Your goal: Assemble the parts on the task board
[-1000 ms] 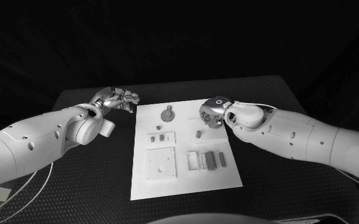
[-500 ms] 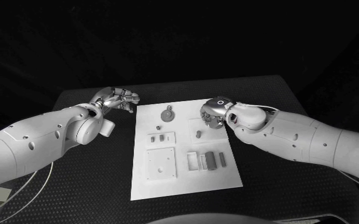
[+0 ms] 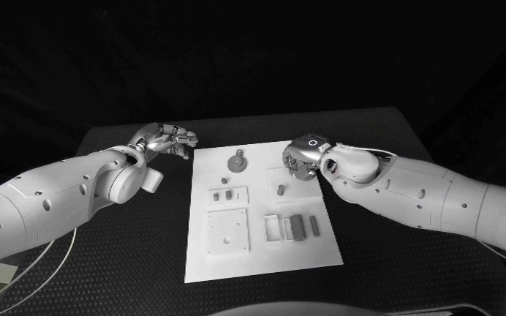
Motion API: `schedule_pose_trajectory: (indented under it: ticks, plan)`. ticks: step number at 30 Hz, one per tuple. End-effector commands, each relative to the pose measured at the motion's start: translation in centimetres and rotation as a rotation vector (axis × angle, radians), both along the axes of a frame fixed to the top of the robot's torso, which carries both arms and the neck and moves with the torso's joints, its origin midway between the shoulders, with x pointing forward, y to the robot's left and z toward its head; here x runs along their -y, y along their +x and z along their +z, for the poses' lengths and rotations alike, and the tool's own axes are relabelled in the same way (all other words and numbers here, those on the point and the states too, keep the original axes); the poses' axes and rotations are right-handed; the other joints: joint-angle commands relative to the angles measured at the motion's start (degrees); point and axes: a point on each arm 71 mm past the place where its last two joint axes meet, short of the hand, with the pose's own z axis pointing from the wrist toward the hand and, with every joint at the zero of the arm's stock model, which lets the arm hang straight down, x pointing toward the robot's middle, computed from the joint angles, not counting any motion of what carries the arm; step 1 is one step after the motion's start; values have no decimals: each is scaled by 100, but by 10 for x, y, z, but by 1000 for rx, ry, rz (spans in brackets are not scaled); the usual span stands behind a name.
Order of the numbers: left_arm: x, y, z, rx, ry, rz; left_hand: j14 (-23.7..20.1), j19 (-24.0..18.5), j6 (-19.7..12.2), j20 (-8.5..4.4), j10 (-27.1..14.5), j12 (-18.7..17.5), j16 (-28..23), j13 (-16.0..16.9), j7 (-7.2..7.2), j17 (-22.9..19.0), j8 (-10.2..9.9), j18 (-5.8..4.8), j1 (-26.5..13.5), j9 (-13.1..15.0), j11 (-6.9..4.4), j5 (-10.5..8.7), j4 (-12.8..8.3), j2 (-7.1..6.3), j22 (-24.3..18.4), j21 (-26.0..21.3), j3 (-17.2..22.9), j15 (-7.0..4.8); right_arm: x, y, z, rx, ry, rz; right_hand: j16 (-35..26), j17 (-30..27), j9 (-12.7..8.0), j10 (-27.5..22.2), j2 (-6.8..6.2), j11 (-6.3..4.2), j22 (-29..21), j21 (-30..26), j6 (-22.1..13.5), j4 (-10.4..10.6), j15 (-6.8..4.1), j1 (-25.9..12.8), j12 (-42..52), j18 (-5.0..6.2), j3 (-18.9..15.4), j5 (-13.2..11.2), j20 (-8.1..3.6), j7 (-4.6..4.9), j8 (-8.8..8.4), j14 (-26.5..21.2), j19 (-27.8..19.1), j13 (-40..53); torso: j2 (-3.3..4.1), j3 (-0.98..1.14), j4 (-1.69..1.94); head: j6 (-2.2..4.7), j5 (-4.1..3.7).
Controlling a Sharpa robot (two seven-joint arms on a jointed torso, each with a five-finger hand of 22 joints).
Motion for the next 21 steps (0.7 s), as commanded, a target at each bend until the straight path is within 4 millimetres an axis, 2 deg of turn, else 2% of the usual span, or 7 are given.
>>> schedule_pose_trajectory:
  ticks: [1,8,16,21]
  plan:
    - [3,0,1,2,-13,-13,36,29,-16,4,-105,38,-31,-8,44,-7,-30,106,-53,7,62,-31,-4,15,-8,-19,-28,-1,-1,0,4,11,20,5,20,7,4,23,19,-16,141,34,17,0,-89,1,13,170,48,25,-37,9,16,-56,18,6,0,-3,1,6,2]
    - [1,0,1,1,-11,-10,36,30,-21,4,-109,41,-31,-8,45,-7,-31,107,-56,7,63,-31,-5,13,-8,-22,-30,-1,0,-3,8,2,37,4,27,8,7,26,16,-18,140,42,20,0,-90,0,10,170,49,26,-39,7,15,-58,16,17,2,5,-8,10,25]
    - [3,1,1,1,-12,-11,36,31,-27,5,-115,43,-32,-9,47,-7,-32,107,-58,7,64,-31,-5,13,-8,-24,-32,0,-3,-5,23,32,97,19,32,8,9,27,14,-18,140,47,22,0,-91,-1,8,170,51,25,-40,7,14,-60,14,25,-10,-4,-14,21,19]
    - [4,1,1,2,-13,-13,36,31,-32,5,-120,44,-32,-9,48,-7,-33,108,-60,7,65,-31,-5,14,-8,-26,-33,1,-14,-14,34,35,171,61,43,10,14,37,6,-23,139,61,31,-1,-95,2,6,170,54,26,-45,4,15,-61,15,42,-9,-7,-8,42,15]
